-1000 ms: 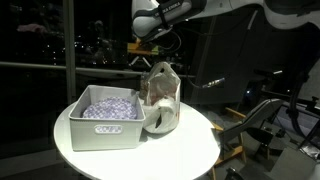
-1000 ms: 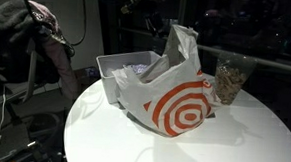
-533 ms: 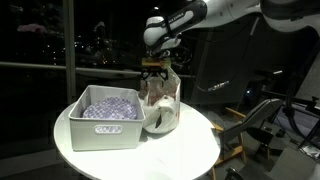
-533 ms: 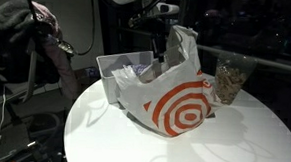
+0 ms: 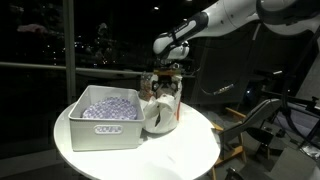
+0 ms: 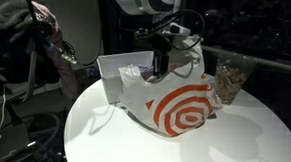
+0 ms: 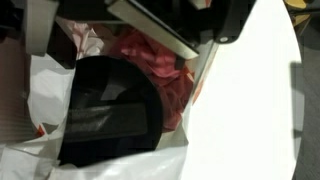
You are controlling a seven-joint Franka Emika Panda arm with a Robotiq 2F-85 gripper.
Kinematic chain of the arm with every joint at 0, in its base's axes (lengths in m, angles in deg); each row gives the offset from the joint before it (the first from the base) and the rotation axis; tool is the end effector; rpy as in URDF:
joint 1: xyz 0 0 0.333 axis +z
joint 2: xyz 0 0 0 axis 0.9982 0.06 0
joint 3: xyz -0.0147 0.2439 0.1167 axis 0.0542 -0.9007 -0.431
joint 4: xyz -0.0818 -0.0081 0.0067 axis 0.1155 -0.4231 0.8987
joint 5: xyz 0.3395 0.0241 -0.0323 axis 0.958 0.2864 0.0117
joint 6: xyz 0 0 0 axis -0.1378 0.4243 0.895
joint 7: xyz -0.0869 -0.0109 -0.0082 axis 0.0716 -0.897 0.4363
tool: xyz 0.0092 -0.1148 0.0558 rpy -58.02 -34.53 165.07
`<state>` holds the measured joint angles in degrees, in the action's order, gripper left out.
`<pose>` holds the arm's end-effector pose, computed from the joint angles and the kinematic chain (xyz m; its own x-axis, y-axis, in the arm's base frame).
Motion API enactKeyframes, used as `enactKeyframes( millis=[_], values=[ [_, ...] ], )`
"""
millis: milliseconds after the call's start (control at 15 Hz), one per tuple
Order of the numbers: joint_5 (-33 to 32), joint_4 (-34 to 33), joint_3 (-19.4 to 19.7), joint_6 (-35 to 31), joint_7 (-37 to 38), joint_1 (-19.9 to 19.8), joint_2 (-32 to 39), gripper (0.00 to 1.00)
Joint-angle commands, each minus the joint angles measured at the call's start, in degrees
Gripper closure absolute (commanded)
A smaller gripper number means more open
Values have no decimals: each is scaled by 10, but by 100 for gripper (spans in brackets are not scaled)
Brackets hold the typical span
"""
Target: Transfer the items from the plastic to the box
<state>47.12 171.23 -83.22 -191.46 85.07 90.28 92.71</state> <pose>0.5918 0.0150 0.2883 0.8093 -0.5832 -0.0696 -0.5648 -0.8053 0.1800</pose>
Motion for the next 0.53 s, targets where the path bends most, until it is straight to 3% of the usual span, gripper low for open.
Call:
enactKeyframes(
  millis=[0,133,467],
  values=[
    [36,7,3,29,-65,-14,-10,0],
    [26,3,19,41,-43,-11,-10,0],
    [35,-25,26,-11,-17,-6,31,0]
  ],
)
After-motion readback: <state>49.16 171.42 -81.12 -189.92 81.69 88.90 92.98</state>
